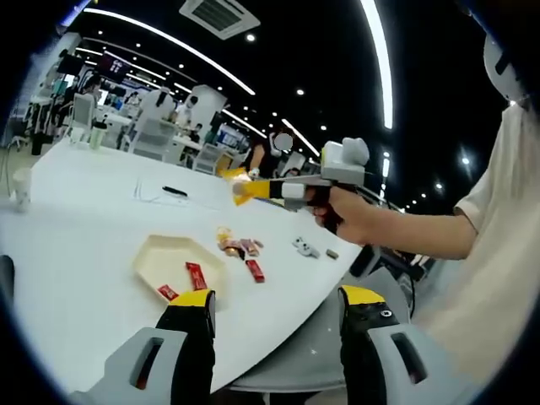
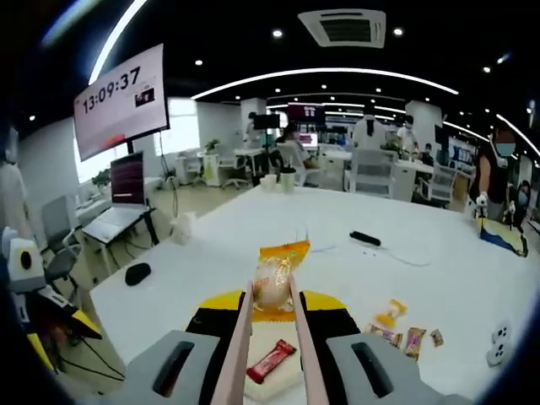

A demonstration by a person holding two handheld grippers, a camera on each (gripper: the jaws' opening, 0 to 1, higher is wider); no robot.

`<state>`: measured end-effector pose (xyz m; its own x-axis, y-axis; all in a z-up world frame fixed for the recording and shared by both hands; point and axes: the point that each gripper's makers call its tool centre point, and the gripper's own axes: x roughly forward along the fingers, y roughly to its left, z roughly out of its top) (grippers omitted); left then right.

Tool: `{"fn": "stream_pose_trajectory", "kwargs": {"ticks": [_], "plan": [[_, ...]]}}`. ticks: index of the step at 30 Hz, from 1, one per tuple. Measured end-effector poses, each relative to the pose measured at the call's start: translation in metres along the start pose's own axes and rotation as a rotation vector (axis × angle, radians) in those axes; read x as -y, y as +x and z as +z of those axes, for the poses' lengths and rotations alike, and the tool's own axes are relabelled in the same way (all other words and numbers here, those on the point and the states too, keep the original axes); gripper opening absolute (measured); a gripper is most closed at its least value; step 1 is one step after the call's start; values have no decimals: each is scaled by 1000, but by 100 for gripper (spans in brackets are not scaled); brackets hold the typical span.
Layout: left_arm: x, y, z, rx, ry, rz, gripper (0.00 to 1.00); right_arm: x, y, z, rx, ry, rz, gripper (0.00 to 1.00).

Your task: Place the target food into the container with the food tongs after gripping and lifting it, then release it inside without dropping or visibly crushing the food.

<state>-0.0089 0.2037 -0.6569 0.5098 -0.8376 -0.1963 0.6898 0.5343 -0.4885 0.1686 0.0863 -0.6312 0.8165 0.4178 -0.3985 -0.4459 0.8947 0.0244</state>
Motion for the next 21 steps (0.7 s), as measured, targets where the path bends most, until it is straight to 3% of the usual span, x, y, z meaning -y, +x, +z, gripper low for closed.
{"fn": "stream_pose_trajectory", "kwargs": {"ticks": [9,21], "plan": [[-1,1,4,17,-2,0,58,-12,5,-2,-11,-3,26,24],[-5,-3,-3,18,-17,7,58,-18,9,-3,-20,-2,43,24]]}}
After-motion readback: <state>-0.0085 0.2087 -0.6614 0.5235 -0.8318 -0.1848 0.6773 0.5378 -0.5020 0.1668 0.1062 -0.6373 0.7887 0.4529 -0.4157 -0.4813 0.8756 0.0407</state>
